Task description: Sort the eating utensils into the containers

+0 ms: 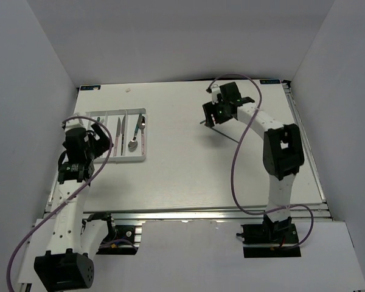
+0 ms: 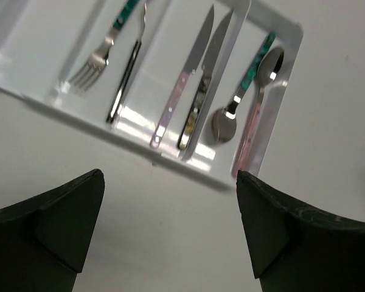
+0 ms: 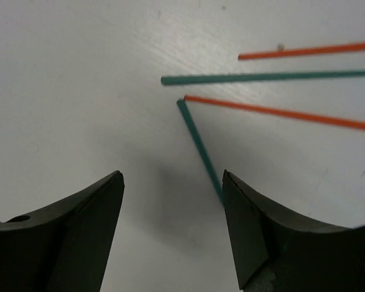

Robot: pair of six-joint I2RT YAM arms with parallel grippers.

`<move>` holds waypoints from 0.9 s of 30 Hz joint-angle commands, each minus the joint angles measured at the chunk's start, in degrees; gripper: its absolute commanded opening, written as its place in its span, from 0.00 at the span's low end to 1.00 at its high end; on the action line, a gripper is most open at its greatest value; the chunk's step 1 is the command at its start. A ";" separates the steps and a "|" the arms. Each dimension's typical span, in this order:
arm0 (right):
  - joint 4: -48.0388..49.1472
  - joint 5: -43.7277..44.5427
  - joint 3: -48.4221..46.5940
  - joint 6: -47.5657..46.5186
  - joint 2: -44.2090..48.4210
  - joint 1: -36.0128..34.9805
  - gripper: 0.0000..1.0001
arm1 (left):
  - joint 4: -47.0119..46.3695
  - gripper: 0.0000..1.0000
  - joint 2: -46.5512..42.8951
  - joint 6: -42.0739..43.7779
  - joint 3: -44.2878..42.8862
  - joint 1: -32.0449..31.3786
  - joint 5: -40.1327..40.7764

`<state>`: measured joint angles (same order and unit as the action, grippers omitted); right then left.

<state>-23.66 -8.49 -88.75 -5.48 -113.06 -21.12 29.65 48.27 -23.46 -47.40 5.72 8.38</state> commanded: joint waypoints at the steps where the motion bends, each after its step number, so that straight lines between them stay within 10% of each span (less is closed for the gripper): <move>1: -8.06 -0.40 -8.88 -7.18 -6.20 -0.58 0.70 | 2.78 0.98 -0.54 -0.70 2.48 -1.67 -4.17; 27: -5.61 2.87 -10.66 -13.42 -17.55 -1.99 0.45 | 7.79 0.98 -2.74 2.98 -3.58 -7.91 -4.42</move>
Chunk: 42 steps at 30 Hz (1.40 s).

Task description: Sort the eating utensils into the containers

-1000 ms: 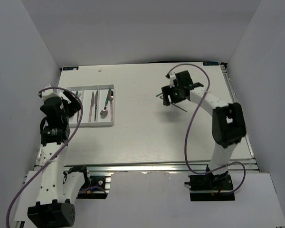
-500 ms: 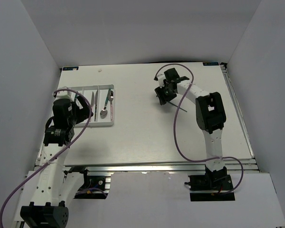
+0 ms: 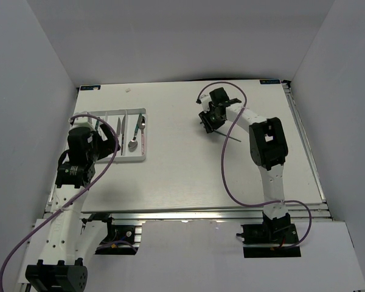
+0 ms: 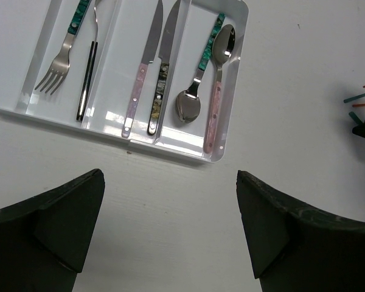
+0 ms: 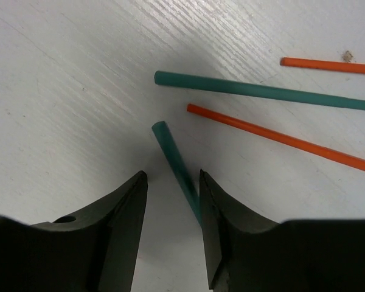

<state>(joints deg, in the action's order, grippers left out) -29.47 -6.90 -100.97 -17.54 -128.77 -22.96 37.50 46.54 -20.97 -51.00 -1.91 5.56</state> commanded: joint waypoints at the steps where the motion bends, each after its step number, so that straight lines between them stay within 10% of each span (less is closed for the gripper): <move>1: 0.12 1.18 1.56 -1.27 -2.44 -0.15 0.45 | 0.03 0.98 -1.02 0.49 -0.06 -0.28 -1.61; 12: 3.19 6.02 13.23 -0.40 2.02 -7.00 0.00 | 2.05 0.98 -2.60 -0.65 -1.82 -0.28 -0.99; 18: 11.00 -3.37 18.96 14.84 12.82 -9.47 0.00 | -4.25 0.98 -4.62 -5.21 2.37 -0.28 -9.96; 24: 41.16 -12.96 37.57 46.15 33.38 -9.56 0.00 | -36.58 0.98 -8.22 -22.69 17.32 -1.51 -36.40; 28: 64.16 -18.14 49.63 66.27 43.06 -9.82 0.00 | -49.17 0.98 -5.77 -26.14 21.03 -7.29 -38.43; 42: 71.31 -7.35 55.62 74.84 51.95 -16.85 0.00 | -41.53 0.81 14.97 -13.66 7.86 -24.54 -27.54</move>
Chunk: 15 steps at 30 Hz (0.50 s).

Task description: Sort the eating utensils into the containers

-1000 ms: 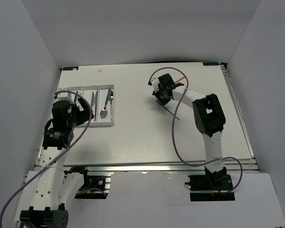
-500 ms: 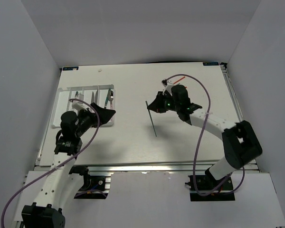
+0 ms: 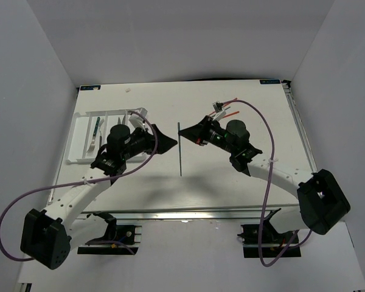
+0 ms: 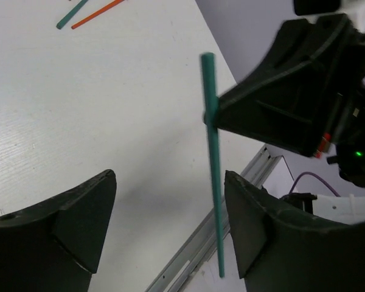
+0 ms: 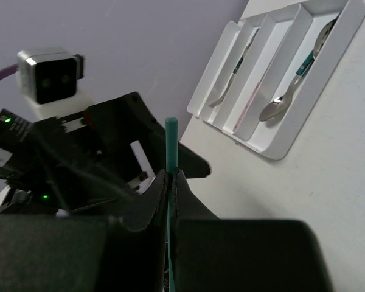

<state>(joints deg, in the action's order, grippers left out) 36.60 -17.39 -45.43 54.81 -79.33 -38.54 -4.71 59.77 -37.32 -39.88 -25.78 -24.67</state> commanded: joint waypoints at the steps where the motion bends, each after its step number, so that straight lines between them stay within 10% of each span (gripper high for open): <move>1: 5.85 3.15 0.51 2.67 2.69 -1.53 0.00 | 0.23 0.79 2.54 2.69 -3.54 -1.11 3.13; 8: 7.17 5.17 1.57 3.55 3.13 -3.55 0.00 | -2.67 0.60 8.43 1.64 -6.17 -3.13 2.09; 15: 5.07 8.16 1.66 1.01 3.74 -3.73 0.00 | 0.03 0.62 7.56 1.99 -6.35 -3.66 5.30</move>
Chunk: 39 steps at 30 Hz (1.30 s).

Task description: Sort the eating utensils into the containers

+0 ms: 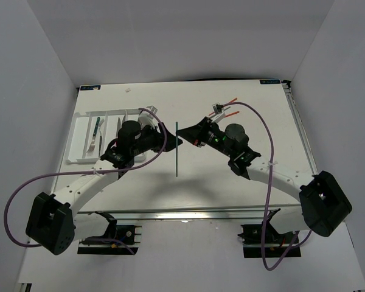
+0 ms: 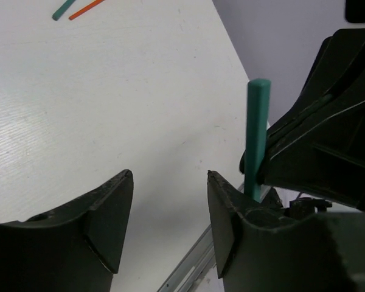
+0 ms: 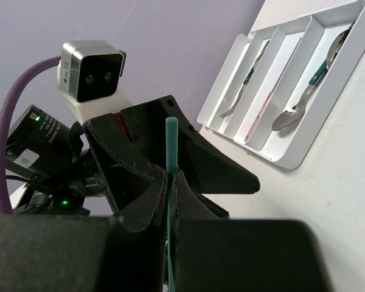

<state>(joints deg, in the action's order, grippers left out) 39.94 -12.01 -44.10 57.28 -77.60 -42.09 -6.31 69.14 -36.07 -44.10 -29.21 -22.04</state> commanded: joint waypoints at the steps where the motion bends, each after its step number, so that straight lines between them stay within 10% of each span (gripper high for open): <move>1: 1.72 2.96 0.41 -1.73 2.28 -0.19 0.00 | 3.04 0.64 -1.82 1.70 -2.74 -0.23 3.92; 9: -4.16 9.17 1.38 -6.55 5.79 -0.19 0.00 | 11.66 0.74 -3.31 3.82 -6.26 -0.23 15.10; 23: -10.06 14.22 -4.50 -9.82 2.46 -0.19 0.00 | -1.69 0.78 -3.75 0.30 -1.78 -0.32 -2.39; 39: -4.70 12.54 -6.88 -6.83 -1.67 -3.00 0.00 | 2.97 0.45 2.22 3.47 -7.49 -0.50 1.13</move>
<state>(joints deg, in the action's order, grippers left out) 30.46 0.75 -48.56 49.34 -79.05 -44.23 -3.05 70.63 -33.39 -48.84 -29.45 -21.43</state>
